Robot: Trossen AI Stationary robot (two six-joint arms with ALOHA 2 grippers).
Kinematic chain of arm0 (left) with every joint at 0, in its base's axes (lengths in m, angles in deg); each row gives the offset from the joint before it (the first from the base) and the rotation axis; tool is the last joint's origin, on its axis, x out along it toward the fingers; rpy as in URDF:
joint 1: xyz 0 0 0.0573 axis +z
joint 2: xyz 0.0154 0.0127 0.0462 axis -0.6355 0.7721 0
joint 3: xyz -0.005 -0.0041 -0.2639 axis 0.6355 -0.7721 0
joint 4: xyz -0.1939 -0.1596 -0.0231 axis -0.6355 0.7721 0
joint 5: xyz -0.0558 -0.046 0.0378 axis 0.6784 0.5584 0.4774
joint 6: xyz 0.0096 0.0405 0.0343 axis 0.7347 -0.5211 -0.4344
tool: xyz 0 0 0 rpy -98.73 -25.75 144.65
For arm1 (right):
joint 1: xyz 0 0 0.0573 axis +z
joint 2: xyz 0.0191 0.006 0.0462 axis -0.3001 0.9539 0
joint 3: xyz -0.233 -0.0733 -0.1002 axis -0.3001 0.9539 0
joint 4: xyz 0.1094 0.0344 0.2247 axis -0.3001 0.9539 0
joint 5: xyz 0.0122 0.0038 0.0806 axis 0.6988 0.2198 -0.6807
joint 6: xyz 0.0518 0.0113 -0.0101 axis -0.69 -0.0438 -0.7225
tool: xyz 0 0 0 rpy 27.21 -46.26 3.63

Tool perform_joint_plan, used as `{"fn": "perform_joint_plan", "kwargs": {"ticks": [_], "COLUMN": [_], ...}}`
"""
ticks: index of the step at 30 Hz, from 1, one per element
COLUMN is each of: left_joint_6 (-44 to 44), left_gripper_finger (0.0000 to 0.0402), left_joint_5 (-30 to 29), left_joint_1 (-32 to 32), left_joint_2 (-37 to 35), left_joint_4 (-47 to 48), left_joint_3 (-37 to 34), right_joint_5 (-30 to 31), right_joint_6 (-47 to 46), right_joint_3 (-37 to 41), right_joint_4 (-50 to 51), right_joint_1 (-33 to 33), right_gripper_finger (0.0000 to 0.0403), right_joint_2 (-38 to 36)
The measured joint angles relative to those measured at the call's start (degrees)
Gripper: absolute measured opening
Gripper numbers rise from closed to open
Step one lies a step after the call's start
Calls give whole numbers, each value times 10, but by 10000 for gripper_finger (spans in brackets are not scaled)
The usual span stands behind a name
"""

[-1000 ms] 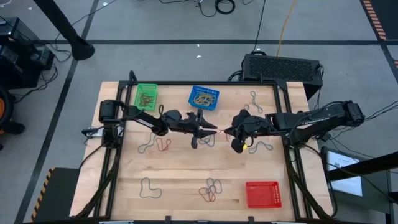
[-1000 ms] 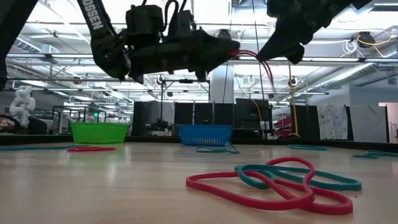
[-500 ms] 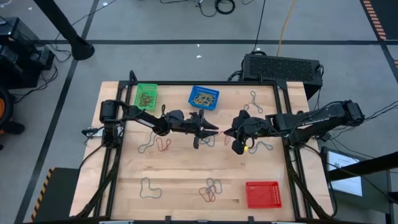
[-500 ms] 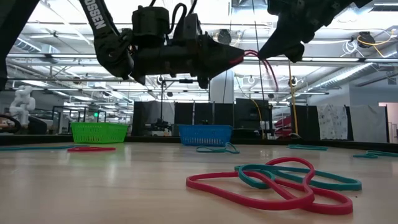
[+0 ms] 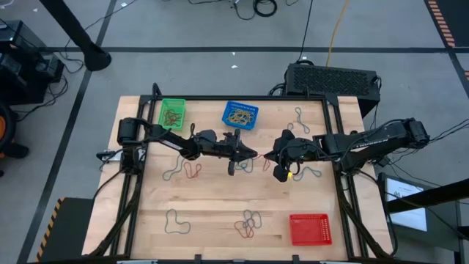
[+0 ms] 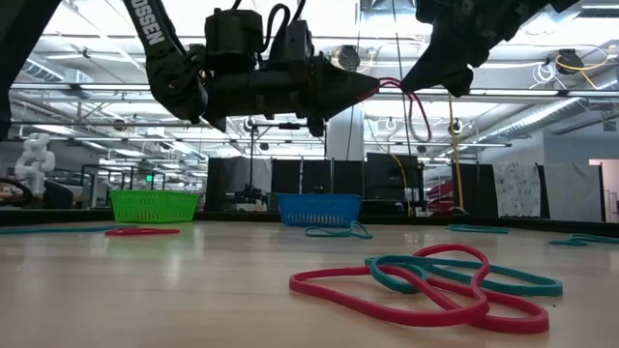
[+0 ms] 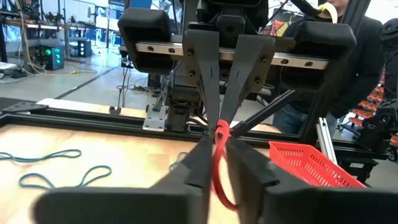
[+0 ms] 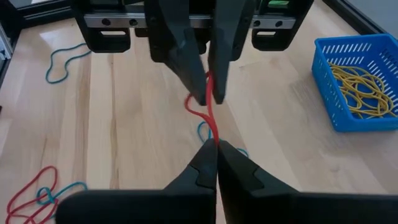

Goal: Sort rubber bands into baskets
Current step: Put the red rubber band into the green bin

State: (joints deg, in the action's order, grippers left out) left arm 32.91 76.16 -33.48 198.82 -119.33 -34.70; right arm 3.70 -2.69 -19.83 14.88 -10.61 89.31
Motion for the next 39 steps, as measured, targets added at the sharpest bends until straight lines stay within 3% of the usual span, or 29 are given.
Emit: {"fn": "perform_joint_plan", "kwargs": {"ticks": [3, 10, 16, 24, 30, 36, 39], "left_joint_6": [0, 0, 4, -43, -100, -82, -55], "left_gripper_finger": [9, 4, 3, 2, 2, 1, 1], "left_joint_5": [0, 0, 8, 4, -141, -347, -424], "left_joint_1": [0, 0, 8, 32, 46, 58, 66], "left_joint_2": [0, 0, -11, -119, -263, -402, -458], "left_joint_4": [0, -1, 11, 216, 455, 684, 783], "left_joint_3": [0, 0, 0, -1, -1, -1, -1], "right_joint_5": [0, -18, -25, -25, -25, -25, -26], "right_joint_6": [0, 6, 25, 82, 131, 191, 232], "right_joint_3": [0, 0, 0, 0, 0, 0, 0], "right_joint_4": [0, 13, 14, 25, 26, 11, -9], "right_joint_1": [0, 0, -1, -1, -1, -2, -7], "right_gripper_finger": [0, 6, 52, 124, 145, 146, 146], "right_joint_2": [0, 0, 0, 0, 0, 0, 0]}}
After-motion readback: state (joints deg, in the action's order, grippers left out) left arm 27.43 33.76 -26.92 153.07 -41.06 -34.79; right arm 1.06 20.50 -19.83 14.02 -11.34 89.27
